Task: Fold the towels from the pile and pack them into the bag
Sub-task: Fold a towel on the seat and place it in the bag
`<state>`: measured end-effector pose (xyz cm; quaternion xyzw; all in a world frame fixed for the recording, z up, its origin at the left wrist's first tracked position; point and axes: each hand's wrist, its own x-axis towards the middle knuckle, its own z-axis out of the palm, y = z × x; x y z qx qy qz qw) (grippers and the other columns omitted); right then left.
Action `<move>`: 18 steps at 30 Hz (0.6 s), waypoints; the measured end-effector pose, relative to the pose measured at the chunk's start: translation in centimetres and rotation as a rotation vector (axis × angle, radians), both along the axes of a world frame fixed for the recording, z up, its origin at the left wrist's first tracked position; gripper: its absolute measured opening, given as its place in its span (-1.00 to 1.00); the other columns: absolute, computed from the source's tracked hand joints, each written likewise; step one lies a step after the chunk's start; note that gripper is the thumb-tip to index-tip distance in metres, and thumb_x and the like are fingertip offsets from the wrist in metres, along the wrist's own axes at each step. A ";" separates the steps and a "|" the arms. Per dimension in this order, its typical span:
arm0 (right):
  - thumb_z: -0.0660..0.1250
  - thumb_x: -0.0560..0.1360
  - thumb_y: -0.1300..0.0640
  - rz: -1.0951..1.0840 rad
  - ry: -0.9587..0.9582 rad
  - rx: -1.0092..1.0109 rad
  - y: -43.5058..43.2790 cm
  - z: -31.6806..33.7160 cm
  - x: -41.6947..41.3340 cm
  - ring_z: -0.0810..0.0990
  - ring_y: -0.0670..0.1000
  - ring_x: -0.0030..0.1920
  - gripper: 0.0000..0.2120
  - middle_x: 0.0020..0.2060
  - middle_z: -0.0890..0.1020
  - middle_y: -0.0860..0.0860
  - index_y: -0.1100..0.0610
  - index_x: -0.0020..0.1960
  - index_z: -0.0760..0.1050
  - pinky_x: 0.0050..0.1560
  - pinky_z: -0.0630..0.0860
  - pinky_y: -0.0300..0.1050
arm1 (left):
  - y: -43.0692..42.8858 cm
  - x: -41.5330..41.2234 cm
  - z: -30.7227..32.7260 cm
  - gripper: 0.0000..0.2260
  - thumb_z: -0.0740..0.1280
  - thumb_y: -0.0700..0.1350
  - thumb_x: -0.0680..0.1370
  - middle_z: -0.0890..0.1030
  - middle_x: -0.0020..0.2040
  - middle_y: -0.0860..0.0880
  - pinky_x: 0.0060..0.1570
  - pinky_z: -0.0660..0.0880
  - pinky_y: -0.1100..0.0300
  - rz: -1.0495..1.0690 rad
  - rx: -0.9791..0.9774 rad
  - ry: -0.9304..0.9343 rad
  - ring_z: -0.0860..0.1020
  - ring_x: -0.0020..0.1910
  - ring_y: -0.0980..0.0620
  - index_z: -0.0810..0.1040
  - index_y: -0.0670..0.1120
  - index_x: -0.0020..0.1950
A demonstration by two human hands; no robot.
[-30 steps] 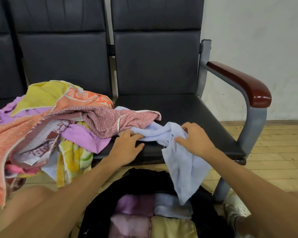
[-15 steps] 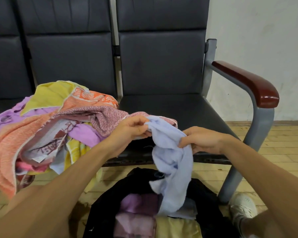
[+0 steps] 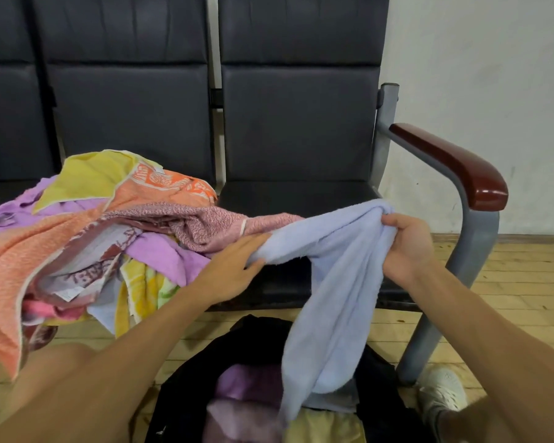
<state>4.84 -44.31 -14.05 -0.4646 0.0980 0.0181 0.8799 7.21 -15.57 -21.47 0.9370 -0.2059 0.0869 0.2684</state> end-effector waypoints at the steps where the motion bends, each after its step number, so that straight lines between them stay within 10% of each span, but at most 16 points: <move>1: 0.17 0.56 0.19 -0.068 -0.011 0.063 -0.1 -0.1 0.1 0.60 0.18 0.12 -0.71 0.09 0.62 0.18 0.24 0.23 0.49 0.18 0.54 0.11 | -0.1 0.5 0.3 -0.49 0.20 -0.04 0.64 0.23 0.54 0.05 0.49 0.15 0.05 0.064 -0.043 0.006 0.20 0.51 0.05 0.14 0.05 0.57; 7: 0.14 0.63 0.09 -0.166 0.042 0.085 -0.7 -0.8 1.2 0.58 0.09 0.03 -0.78 -0.05 0.60 0.13 0.21 0.08 0.48 0.19 0.52 0.06 | -0.6 1.5 0.4 -0.61 0.20 -0.07 0.62 0.38 0.39 -0.14 0.35 0.30 0.01 0.418 -0.152 0.097 0.37 0.36 -0.12 0.33 -0.13 0.44; 11: 0.22 0.60 0.12 -0.022 0.034 -0.058 -0.2 -0.6 1.0 0.56 0.18 0.25 -0.63 0.20 0.60 0.19 0.23 0.36 0.44 0.29 0.49 0.16 | -3.6 -1.7 0.7 -0.93 0.23 -0.14 0.54 0.53 -0.06 -0.02 -0.08 0.40 0.05 0.271 -0.032 -0.092 0.51 -0.06 -0.08 0.50 -0.08 -0.04; 15: 0.26 0.57 0.15 -0.035 0.043 -0.248 -0.3 -0.2 1.0 0.59 0.17 0.20 -0.68 0.18 0.61 0.19 0.22 0.30 0.48 0.24 0.53 0.13 | -6.1 -4.3 2.1 -0.81 0.21 -0.09 0.48 0.51 -0.32 -0.04 -0.24 0.35 0.05 0.053 0.093 -0.581 0.47 -0.29 -0.06 0.51 -0.12 -0.28; 18: 0.25 0.57 0.20 -0.035 0.090 -0.481 -1.0 -0.1 1.3 0.58 0.16 0.12 -0.78 0.08 0.59 0.20 0.29 0.16 0.48 0.26 0.50 0.10 | -8.4 -5.1 1.6 -0.78 0.22 -0.06 0.51 0.54 -0.34 -0.02 -0.29 0.37 0.05 -0.041 0.153 -0.454 0.51 -0.32 -0.05 0.56 -0.11 -0.26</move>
